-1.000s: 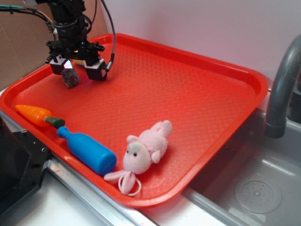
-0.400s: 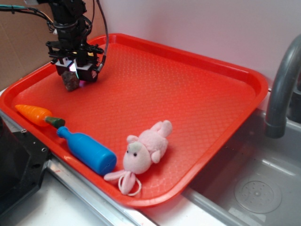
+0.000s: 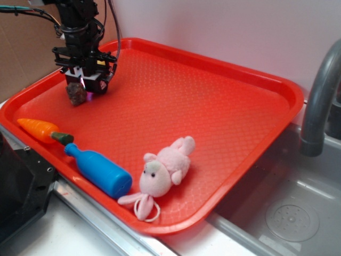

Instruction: Grab the rock.

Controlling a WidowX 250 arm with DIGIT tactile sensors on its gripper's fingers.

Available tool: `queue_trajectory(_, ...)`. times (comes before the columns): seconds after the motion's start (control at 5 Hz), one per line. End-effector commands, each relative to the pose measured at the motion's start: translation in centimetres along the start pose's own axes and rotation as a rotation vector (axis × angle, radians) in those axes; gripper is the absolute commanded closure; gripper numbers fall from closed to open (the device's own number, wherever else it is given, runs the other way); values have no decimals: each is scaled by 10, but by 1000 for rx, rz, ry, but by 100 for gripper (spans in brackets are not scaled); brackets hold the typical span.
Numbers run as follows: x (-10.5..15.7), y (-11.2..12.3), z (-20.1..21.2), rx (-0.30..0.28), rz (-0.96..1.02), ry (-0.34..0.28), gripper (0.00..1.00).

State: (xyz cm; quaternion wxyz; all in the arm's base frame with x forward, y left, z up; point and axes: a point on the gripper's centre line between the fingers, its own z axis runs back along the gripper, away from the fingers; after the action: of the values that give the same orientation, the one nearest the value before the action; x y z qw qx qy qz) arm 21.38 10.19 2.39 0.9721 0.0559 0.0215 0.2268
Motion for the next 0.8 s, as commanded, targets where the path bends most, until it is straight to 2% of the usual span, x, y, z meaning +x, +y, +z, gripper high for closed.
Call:
queue_trajectory(0.0, -18, 8, 91, 9, -79, -77, 100)
queue_trajectory(0.2, -18, 8, 91, 9, -79, -77, 0)
queue_trajectory(0.6, -18, 8, 91, 9, -79, -77, 0)
